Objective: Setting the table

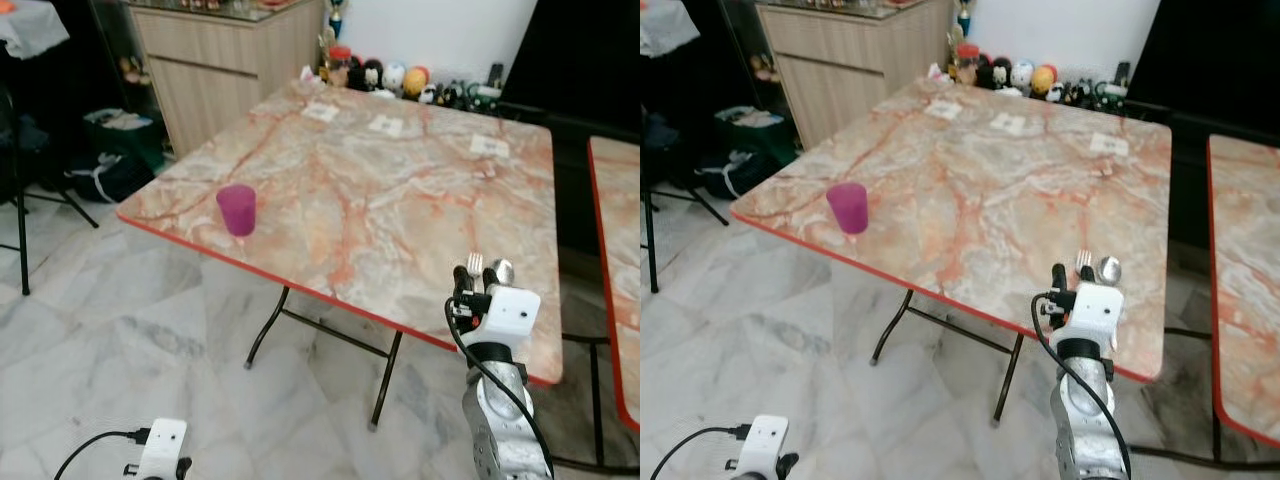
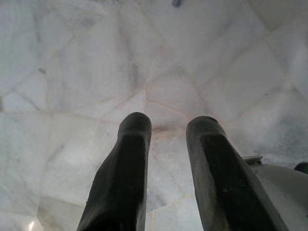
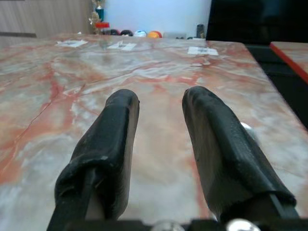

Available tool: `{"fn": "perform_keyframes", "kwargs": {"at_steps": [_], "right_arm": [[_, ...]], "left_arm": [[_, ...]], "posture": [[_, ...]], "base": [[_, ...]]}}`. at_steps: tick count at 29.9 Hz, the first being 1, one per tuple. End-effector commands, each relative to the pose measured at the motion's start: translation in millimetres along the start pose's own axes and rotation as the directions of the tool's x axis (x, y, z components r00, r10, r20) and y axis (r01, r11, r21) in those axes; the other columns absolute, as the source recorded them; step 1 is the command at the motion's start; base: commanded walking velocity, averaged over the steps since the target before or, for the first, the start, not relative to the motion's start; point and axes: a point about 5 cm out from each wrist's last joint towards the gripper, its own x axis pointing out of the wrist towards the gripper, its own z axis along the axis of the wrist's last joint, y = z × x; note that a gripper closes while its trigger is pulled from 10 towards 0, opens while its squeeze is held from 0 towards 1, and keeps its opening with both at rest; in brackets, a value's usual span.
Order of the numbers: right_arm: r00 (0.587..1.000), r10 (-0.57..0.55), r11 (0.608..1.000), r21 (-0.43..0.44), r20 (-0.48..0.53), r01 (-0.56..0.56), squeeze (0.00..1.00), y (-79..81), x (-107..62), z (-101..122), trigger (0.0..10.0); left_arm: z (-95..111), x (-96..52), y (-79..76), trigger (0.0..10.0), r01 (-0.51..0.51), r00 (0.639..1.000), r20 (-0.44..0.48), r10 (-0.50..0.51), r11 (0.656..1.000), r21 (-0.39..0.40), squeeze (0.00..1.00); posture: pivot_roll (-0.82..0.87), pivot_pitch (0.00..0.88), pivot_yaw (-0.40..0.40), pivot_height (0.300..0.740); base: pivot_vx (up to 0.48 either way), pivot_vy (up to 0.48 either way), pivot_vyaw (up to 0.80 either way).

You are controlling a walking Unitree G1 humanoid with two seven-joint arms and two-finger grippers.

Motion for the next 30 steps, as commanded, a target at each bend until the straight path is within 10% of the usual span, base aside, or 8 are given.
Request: {"fn": "perform_keyframes", "kwargs": {"at_steps": [1, 30], "right_arm": [[1.000, -0.013, 1.000, -0.005, 0.018, 0.013, 0.00, -1.9, 2.9, 5, 10.0], [0.996, -0.061, 0.995, -0.084, -0.063, 0.055, 0.00, -45.1, -12.8, 5, 10.0]], "left_arm": [[-3, -0.6, -0.2, 10.0, -0.009, 1.000, -0.008, 0.009, 1.000, -0.014, 0.00], [-3, -0.8, 2.5, 10.0, -0.014, 1.000, -0.008, 0.014, 1.000, 0.001, 0.00]], "posture": [[0.09, 0.009, -0.057, 0.740], [0.07, 0.000, -0.046, 0.740]], "base": [[0.360, 0.000, 0.00], [0.012, 0.000, 0.00]]}}
